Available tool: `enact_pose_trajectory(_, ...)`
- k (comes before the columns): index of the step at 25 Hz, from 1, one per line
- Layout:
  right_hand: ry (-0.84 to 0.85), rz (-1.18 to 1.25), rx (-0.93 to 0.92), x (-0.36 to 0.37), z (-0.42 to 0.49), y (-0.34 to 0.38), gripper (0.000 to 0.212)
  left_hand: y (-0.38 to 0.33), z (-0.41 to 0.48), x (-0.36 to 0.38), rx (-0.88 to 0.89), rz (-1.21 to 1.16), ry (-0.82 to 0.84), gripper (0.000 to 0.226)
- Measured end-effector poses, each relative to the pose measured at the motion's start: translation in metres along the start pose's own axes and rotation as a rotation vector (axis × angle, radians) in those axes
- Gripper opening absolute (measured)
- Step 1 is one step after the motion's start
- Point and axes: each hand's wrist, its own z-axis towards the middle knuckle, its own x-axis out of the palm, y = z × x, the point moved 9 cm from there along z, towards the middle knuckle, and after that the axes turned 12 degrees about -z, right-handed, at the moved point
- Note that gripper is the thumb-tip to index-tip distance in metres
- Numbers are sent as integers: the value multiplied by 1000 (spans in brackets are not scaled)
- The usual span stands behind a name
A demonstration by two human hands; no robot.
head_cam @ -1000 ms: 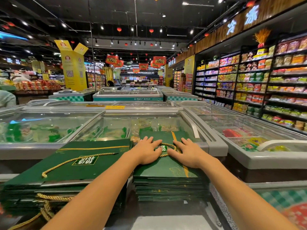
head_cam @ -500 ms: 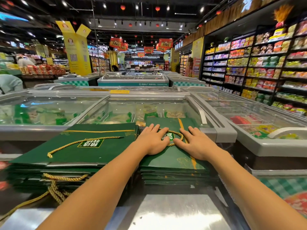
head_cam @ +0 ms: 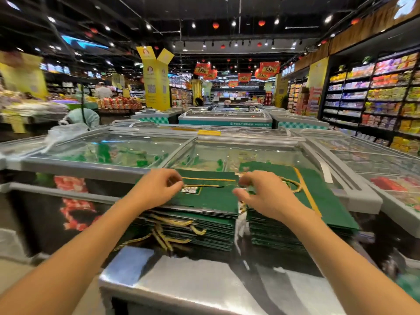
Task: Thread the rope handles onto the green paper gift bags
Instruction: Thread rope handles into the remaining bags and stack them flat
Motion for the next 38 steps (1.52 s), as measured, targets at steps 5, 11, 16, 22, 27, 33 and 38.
enact_pose_trajectory(5,117,-315,7,32,17,51,57,88,-53,-70,-288,57,-172,30)
enact_pose_trajectory(11,194,-453,149,43,15,53,61,115,-65,-65,-439,-197,-225,28)
enact_pose_trajectory(16,258,-399,187,47,13,54,63,119,-61,-58,-533,-312,-227,32)
enact_pose_trajectory(22,339,-475,207,58,6,59,84,120,-67,-59,-577,-457,-223,28)
enact_pose_trajectory(27,340,-403,227,60,8,59,88,121,-78,-64,-600,-570,-210,32)
enact_pose_trajectory(33,245,-327,267,48,7,59,99,101,-101,-63,-513,-1101,-291,21)
enact_pose_trajectory(38,40,218,234,12,-8,61,86,83,-129,-85,-402,-1342,-420,20)
